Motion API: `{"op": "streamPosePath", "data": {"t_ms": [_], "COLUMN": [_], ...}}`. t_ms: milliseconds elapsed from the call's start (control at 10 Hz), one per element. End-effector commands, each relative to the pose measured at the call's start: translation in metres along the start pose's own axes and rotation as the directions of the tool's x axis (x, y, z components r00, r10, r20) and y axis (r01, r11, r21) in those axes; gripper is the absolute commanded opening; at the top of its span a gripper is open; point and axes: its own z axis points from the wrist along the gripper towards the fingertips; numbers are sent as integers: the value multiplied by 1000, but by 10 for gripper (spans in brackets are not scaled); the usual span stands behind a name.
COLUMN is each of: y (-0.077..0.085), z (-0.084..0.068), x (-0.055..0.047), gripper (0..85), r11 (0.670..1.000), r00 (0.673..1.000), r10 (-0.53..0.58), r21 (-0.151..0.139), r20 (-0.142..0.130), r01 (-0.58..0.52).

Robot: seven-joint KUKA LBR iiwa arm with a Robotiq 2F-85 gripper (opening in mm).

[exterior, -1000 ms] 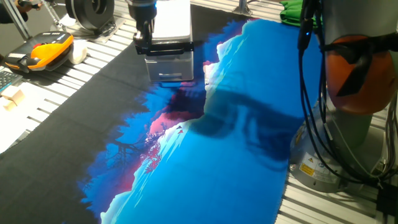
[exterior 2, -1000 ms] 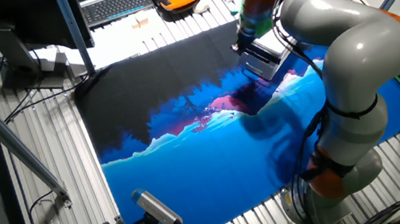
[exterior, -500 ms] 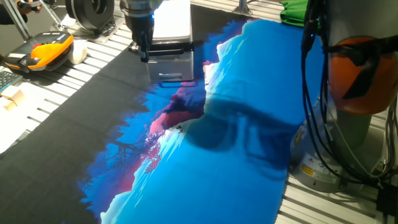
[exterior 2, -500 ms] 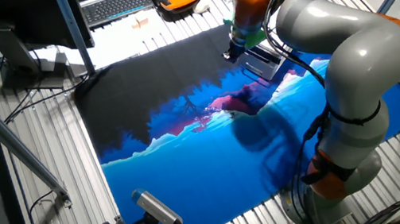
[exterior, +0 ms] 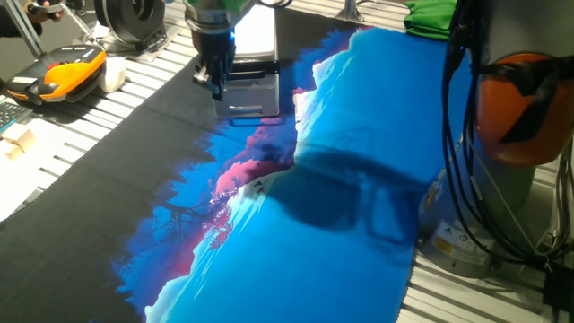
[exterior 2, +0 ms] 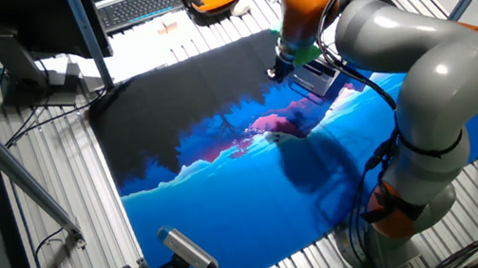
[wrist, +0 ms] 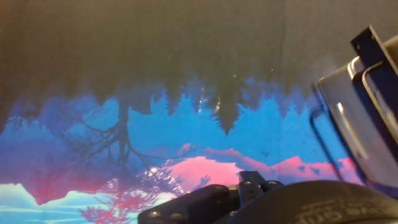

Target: Grasp the handle and close the drawer

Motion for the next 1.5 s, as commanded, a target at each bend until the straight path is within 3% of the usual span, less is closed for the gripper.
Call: {"op": "streamPosePath", "data": {"t_ms": [0,200,500,700,800,900,1100,1200,1300,1400], "y": [1,1,1,1,1,1,0,0,0,-1], "z": [1,1,-3,-4,-4,-5,-6,-6,-6,-6], "x": [1,2,3,3,3,4,4,4,5,5], "gripper": [0,0,0,0,0,0,0,0,0,0], "r11": [1000,999,996,997,997,997,997,997,997,997], "r00": [1000,999,996,995,994,994,993,992,991,990], "r10": [8,34,81,82,81,67,53,54,70,77], "r21": [-2,-3,-40,7,18,45,69,62,26,13], "r20": [-3,-4,-27,-61,-80,-88,-102,-113,-117,-122], "r01": [-8,-34,-82,-81,-79,-63,-46,-47,-68,-76]}}
